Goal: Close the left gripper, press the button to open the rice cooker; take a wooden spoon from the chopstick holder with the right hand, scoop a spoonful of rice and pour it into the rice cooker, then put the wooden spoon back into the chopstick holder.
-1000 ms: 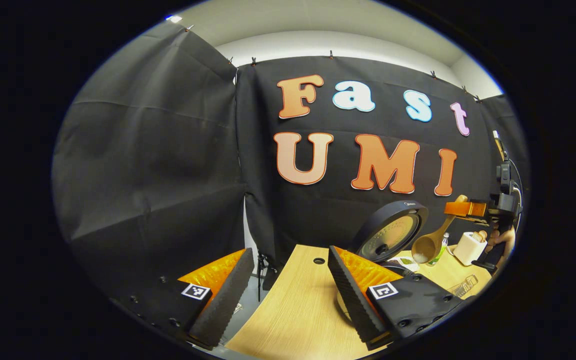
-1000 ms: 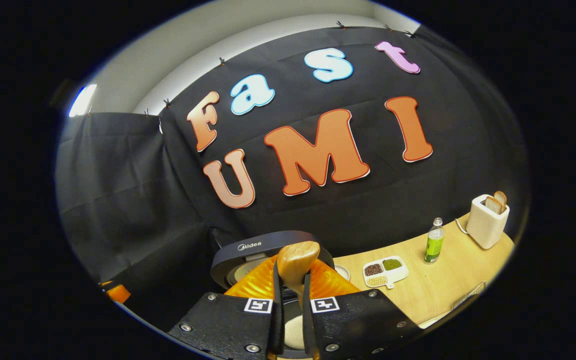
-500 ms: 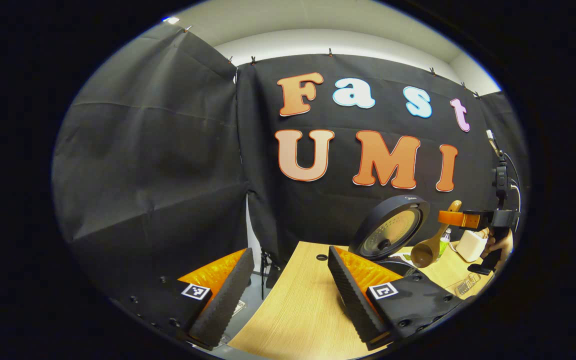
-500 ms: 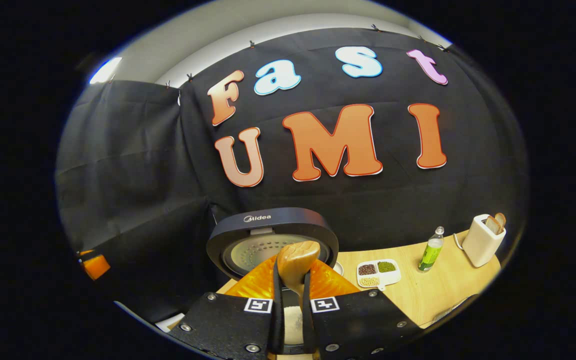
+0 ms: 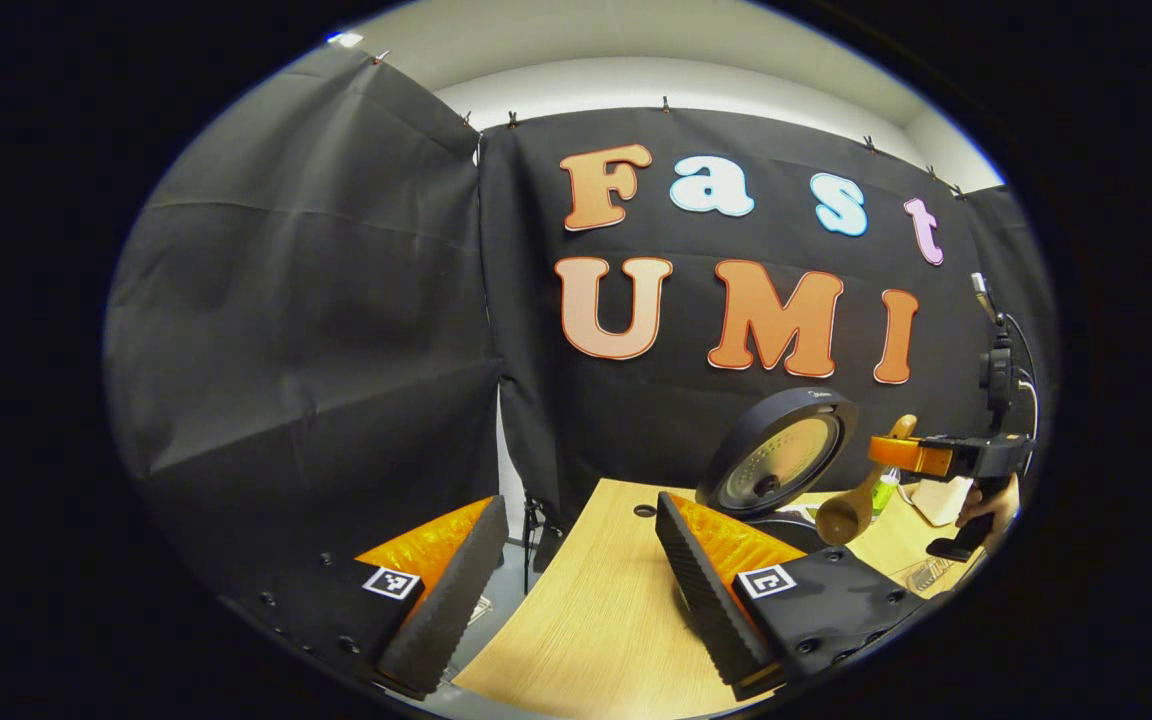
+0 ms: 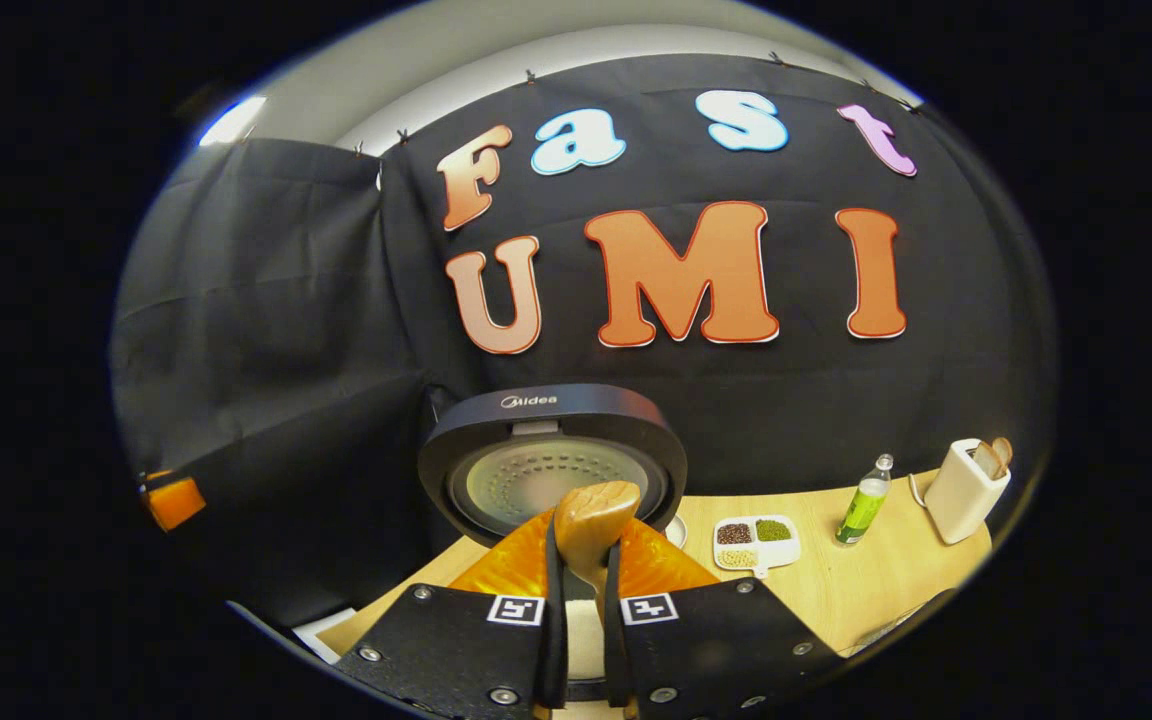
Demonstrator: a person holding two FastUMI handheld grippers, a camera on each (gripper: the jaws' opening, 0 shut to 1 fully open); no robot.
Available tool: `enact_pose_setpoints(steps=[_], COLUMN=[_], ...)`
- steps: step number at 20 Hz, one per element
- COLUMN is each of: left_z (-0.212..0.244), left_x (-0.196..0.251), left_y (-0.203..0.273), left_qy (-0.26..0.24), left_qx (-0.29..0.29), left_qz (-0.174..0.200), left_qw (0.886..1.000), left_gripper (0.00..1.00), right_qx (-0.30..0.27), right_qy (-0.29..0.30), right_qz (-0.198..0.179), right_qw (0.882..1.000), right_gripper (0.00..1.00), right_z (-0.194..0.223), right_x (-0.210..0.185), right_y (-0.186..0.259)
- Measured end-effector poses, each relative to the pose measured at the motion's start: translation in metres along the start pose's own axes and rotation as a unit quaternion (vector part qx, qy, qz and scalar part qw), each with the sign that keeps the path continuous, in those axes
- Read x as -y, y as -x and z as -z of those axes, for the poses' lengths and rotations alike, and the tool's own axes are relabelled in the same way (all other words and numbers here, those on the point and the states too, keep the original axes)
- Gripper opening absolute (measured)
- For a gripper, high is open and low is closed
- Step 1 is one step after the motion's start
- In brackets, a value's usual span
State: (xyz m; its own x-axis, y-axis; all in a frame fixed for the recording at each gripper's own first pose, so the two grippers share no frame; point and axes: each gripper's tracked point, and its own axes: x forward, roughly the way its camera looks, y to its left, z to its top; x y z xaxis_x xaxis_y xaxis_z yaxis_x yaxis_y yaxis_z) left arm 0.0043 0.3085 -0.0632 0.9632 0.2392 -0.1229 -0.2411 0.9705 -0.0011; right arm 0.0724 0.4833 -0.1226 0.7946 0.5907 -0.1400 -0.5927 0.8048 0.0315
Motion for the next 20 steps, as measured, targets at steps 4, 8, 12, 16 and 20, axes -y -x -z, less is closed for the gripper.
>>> enact_pose_setpoints(steps=[4, 8, 12, 16, 20], left_z=[-0.013, -0.029, -0.041, -0.048, -0.05], left_x=[0.015, 0.027, 0.034, 0.053, 0.075], left_y=[0.005, 0.007, 0.008, 0.011, 0.02], left_qy=[0.007, 0.012, 0.016, 0.026, 0.011], left_qx=[0.014, 0.032, 0.047, 0.054, 0.06], left_qz=[0.007, 0.007, -0.008, -0.019, -0.026], left_qw=[1.0, 0.999, 0.999, 0.998, 0.998], left_gripper=[0.99, 0.98, 0.97, 0.97, 1.0], right_qx=[0.026, 0.047, 0.057, 0.054, 0.043], right_qy=[-0.022, -0.044, -0.06, -0.081, -0.106], right_qz=[0.009, 0.033, 0.08, 0.129, 0.166], right_qw=[0.999, 0.997, 0.993, 0.987, 0.979], right_gripper=[0.14, 0.14, 0.14, 0.14, 0.14], right_z=[-0.032, -0.053, -0.058, -0.046, -0.023], right_x=[0.026, 0.076, 0.145, 0.217, 0.279], right_y=[0.024, 0.061, 0.105, 0.145, 0.172])
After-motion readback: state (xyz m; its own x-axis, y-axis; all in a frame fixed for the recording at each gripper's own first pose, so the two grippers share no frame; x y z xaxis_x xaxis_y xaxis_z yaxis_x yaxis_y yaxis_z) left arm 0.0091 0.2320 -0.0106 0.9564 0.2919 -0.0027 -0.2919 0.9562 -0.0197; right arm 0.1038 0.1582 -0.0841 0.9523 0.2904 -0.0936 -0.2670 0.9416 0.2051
